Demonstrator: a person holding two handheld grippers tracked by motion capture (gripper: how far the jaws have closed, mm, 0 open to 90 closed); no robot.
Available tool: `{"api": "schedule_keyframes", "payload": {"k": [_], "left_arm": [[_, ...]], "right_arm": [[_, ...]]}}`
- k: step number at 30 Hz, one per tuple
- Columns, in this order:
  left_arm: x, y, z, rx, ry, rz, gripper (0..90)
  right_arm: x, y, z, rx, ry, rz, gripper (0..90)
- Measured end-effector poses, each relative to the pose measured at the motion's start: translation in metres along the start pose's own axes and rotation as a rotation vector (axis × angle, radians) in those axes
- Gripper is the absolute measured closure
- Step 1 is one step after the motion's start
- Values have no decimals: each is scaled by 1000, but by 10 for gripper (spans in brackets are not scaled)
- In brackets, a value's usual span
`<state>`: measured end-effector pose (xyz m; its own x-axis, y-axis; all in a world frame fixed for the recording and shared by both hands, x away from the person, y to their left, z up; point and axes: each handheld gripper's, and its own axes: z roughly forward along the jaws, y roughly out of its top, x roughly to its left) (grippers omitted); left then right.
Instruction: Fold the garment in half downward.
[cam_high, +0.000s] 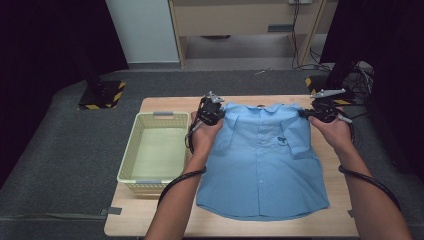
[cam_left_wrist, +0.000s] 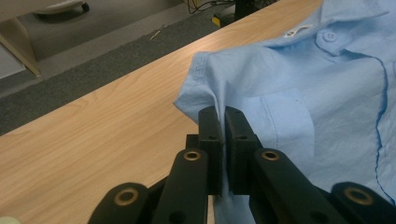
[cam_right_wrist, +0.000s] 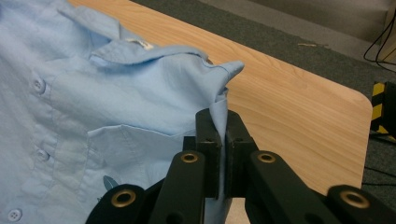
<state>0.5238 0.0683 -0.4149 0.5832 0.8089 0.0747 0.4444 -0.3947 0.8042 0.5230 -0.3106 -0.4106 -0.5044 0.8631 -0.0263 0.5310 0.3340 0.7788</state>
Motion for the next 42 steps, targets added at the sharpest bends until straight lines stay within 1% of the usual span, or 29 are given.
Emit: {"api": "schedule_keyframes", "payload": {"k": [3, 4, 5, 7, 10, 12, 14, 16, 17, 18, 19, 20, 24, 26, 28, 31, 32, 33, 34, 35, 36, 37, 38, 39, 40, 41, 42], "left_arm": [[-3, 0, -4, -13, 2, 11, 871], [-4, -1, -6, -21, -2, 18, 871], [-6, -4, -10, -35, -3, 29, 871], [-8, -7, -14, -49, -9, 33, 871], [-13, -13, -18, -62, -13, 38, 870], [-18, -16, -21, -66, -13, 46, 869], [-23, -20, -26, -77, -22, 51, 869], [-27, -26, -32, -97, -42, 46, 869], [-30, -30, -34, -96, -44, 59, 868], [-30, -30, -34, -96, -44, 59, 868], [-34, -39, -37, -92, -61, 64, 868], [-36, -44, -39, -86, -68, 65, 867], [-47, -61, -43, -73, -92, 79, 867], [-53, -70, -45, -67, -101, 91, 867], [-59, -79, -47, -57, -112, 90, 867], [-64, -88, -50, -55, -121, 90, 866], [-67, -94, -53, -50, -126, 93, 866], [-67, -94, -53, -50, -126, 93, 866], [-70, -101, -56, -41, -129, 95, 865], [-70, -101, -56, -41, -129, 95, 865], [-74, -110, -58, -24, -134, 109, 865], [-74, -110, -58, -24, -134, 109, 865], [-77, -116, -59, -13, -136, 113, 865], [-81, -126, -59, 0, -148, 114, 864], [-83, -130, -58, 7, -153, 113, 864], [-83, -130, -58, 7, -153, 113, 864], [-87, -136, -57, 26, -166, 118, 865]], "right_arm": [[2, 2, -3, -9, 3, -9, 875], [3, 2, -6, -14, 4, -19, 875], [2, 1, -9, -24, 6, -19, 875], [1, -5, -16, -48, 16, -18, 874], [3, -16, -24, -75, 31, -18, 874], [5, -24, -28, -92, 41, -8, 874], [8, -32, -34, -112, 45, -10, 873], [11, -41, -39, -116, 44, -22, 873], [12, -46, -43, -124, 47, -28, 873], [14, -52, -46, -133, 59, -23, 872], [16, -61, -50, -136, 66, -24, 873], [17, -64, -51, -138, 69, -23, 873], [29, -91, -55, -116, 85, -33, 872], [34, -99, -55, -111, 86, -38, 871], [39, -107, -57, -111, 93, -40, 871], [47, -119, -60, -108, 100, -43, 871], [48, -122, -61, -112, 101, -44, 871], [48, -122, -61, -112, 101, -44, 871], [56, -132, -66, -121, 110, -39, 869], [59, -136, -66, -115, 114, -38, 867], [61, -141, -66, -107, 116, -41, 866], [61, -141, -66, -107, 116, -41, 866], [66, -152, -65, -84, 126, -36, 862], [69, -157, -64, -70, 129, -37, 861], [71, -162, -63, -57, 133, -34, 859], [72, -167, -61, -38, 138, -32, 857], [74, -171, -60, -15, 141, -25, 857]]}}
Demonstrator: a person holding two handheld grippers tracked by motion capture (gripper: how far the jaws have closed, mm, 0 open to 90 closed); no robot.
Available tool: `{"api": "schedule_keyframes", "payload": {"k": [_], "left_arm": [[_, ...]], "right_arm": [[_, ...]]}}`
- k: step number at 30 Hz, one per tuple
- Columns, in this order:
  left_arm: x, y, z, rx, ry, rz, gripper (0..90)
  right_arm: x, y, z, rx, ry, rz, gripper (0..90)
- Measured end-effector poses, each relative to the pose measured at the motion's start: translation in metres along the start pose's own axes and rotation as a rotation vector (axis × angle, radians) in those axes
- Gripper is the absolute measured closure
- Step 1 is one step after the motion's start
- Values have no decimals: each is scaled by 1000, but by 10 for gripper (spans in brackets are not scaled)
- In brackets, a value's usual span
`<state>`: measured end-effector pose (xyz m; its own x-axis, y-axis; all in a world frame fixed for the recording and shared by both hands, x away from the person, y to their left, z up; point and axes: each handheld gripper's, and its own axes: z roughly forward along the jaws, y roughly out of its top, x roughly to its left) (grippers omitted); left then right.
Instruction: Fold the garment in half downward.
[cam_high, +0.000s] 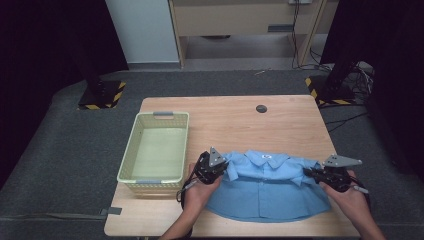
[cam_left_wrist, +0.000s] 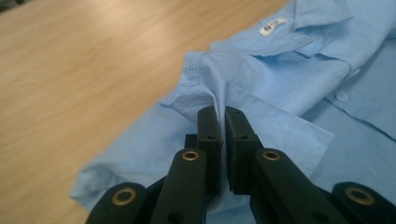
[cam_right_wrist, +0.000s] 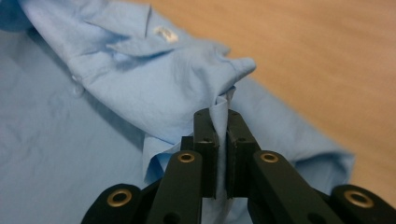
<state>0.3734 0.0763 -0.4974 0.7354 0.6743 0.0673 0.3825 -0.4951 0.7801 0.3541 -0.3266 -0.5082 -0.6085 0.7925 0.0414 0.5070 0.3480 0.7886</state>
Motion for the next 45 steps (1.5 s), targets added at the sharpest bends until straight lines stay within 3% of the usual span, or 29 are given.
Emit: {"api": "schedule_keyframes", "payload": {"k": [4, 8, 13, 17, 26, 28, 31, 32, 37, 38, 42, 45], "left_arm": [[-9, -11, 8, 51, -11, 42, 863], [-9, -20, 15, 93, -10, 46, 863], [-10, -23, 22, 102, -7, 45, 861], [-6, -23, 29, 76, 7, 7, 854], [-9, -25, 29, 62, 23, 10, 841], [-11, -26, 28, 58, 30, 13, 796], [-12, -29, 26, 44, 26, -15, 678], [-12, -29, 23, 47, 24, -30, 632], [-11, -22, 17, 30, 34, -47, 452], [-11, -20, 16, 23, 35, -46, 424], [-15, -9, 7, -8, 21, -63, 379], [-20, -1, 3, -12, 10, -54, 357]], "right_arm": [[6, -13, 9, 92, -5, -1, 856], [8, -17, 13, 124, -25, -7, 855], [8, -16, 19, 132, -45, -16, 856], [3, -12, 25, 126, -95, -18, 845], [2, -12, 27, 110, -138, -35, 826], [4, -13, 27, 105, -154, -43, 776], [4, -14, 25, 94, -162, -34, 702], [4, -15, 22, 79, -167, -20, 619], [7, -13, 10, 42, -169, -9, 493], [7, -11, 5, 32, -167, -1, 425], [6, -6, -2, 20, -150, 21, 338], [5, -1, -3, 19, -140, 10, 307]]}}
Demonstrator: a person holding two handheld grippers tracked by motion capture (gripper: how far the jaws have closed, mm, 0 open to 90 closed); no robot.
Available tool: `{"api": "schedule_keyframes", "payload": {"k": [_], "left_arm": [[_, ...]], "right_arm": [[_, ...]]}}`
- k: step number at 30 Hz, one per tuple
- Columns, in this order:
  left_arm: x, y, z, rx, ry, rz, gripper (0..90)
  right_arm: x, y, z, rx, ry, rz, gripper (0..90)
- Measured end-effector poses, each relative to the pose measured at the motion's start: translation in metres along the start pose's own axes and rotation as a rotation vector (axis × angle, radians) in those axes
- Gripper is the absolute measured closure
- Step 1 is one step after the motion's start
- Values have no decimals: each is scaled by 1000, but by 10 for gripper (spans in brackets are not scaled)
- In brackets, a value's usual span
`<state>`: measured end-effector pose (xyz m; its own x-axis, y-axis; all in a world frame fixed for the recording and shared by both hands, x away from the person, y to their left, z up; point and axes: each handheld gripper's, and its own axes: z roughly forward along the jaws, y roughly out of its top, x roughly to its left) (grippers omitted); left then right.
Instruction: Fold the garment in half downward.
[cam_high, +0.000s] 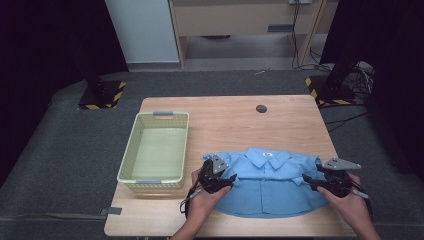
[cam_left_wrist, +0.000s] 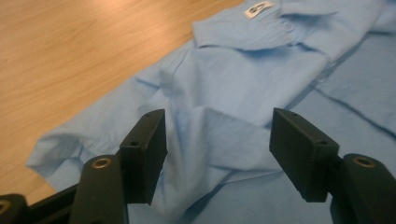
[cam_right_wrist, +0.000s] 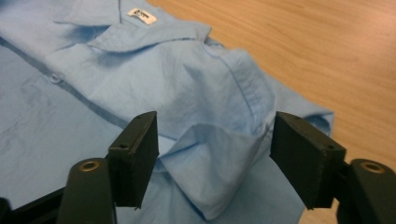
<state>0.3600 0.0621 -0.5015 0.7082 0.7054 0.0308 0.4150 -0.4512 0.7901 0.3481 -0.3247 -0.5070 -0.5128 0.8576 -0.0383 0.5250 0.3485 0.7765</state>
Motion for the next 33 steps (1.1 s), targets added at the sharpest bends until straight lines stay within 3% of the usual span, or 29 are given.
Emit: {"api": "schedule_keyframes", "payload": {"k": [4, 6, 10, 14, 15, 18, 19, 25, 27, 33], "left_arm": [[-9, 18, -4, -6, -29, 34, 308], [-11, 31, -2, 4, -39, 63, 292], [-8, 44, 4, 1, -47, 50, 273], [-2, 60, 21, 20, -56, 41, 251], [1, 66, 32, 36, -59, 43, 243], [2, 69, 45, 65, -70, 41, 231], [2, 69, 58, 96, -91, 38, 214], [1, 65, 82, 112, -90, 42, 182], [1, 62, 94, 129, -92, 49, 174], [7, 56, 107, 149, -78, 52, 151]], "right_arm": [[-4, 15, 2, 15, 34, -17, 239], [-4, 30, 8, 26, 56, -39, 223], [0, 53, 22, 45, 88, -79, 260], [4, 72, 42, 72, 106, -101, 280], [5, 75, 47, 76, 111, -101, 279], [7, 80, 57, 93, 121, -100, 264], [7, 83, 68, 117, 115, -95, 212], [11, 80, 92, 168, 113, -90, 140], [13, 78, 98, 180, 124, -85, 119], [16, 73, 105, 186, 136, -87, 103]]}}
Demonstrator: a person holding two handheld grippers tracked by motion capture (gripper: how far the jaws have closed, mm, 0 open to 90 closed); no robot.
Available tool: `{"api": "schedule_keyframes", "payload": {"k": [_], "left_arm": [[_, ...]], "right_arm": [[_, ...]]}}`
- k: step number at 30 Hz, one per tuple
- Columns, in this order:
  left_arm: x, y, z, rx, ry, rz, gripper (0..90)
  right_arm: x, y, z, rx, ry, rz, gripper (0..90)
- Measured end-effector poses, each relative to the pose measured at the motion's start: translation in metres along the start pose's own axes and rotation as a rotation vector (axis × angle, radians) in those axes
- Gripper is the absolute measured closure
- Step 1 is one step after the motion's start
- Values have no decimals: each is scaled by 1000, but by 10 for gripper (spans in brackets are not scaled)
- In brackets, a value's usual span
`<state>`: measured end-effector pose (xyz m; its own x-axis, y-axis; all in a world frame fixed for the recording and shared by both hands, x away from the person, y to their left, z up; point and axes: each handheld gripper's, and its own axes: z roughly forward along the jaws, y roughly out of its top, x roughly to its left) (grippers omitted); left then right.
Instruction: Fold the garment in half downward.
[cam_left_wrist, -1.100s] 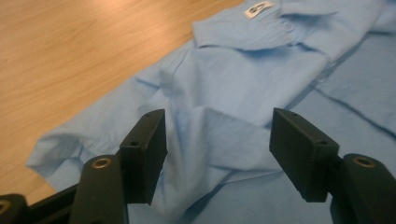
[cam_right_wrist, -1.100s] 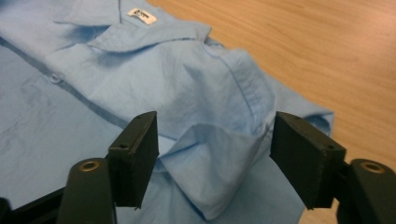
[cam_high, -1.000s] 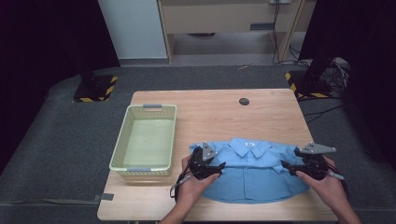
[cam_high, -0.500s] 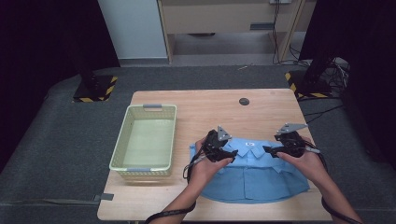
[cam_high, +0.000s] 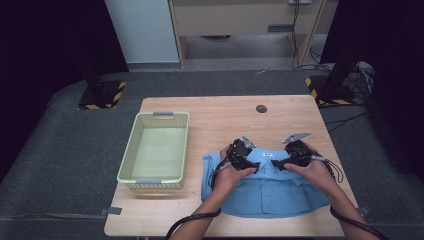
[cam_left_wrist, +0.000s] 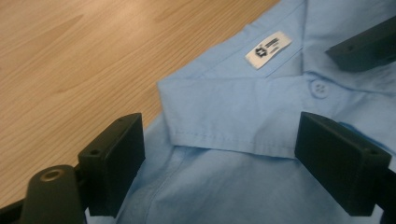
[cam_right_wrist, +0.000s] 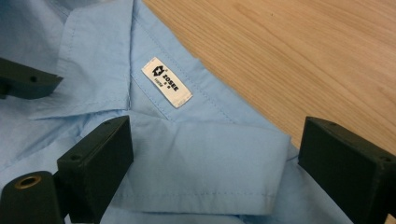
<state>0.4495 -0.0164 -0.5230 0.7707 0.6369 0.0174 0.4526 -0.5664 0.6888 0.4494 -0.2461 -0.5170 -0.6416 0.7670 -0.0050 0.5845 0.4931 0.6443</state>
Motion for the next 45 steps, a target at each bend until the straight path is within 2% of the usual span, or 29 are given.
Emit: {"api": "schedule_keyframes", "payload": {"k": [4, 15, 21, 24, 28, 31, 32, 33, 34, 39, 45], "left_arm": [[5, -3, 5, 3, -21, -10, 150], [5, -6, 10, -8, -39, 25, 196], [2, -5, 10, -21, -55, 43, 310], [-1, -4, 10, -26, -51, 52, 364], [-3, -5, 10, -38, -45, 51, 443], [-5, -5, 8, -43, -31, 60, 522], [-6, -5, 7, -47, -14, 60, 550], [-6, -5, 7, -47, -14, 60, 627], [-7, -5, 7, -48, -12, 58, 627], [-11, -4, 6, -50, -10, 81, 807], [-15, -3, -2, -82, 12, 61, 840]], "right_arm": [[-1, -2, 2, -2, 18, 0, 111], [-1, -7, 4, -4, 47, 10, 186], [1, -10, 4, 2, 61, 6, 247], [2, -11, 4, 0, 53, -8, 288], [5, -10, 1, -17, 28, -41, 394], [6, -10, -1, -24, 17, -58, 435], [5, -10, -2, -28, 16, -58, 446], [5, -10, -2, -28, 16, -58, 446], [6, -10, -3, -32, 16, -65, 476], [10, -10, -4, -30, 41, -86, 647], [13, -7, -9, -44, 40, -99, 729]]}}
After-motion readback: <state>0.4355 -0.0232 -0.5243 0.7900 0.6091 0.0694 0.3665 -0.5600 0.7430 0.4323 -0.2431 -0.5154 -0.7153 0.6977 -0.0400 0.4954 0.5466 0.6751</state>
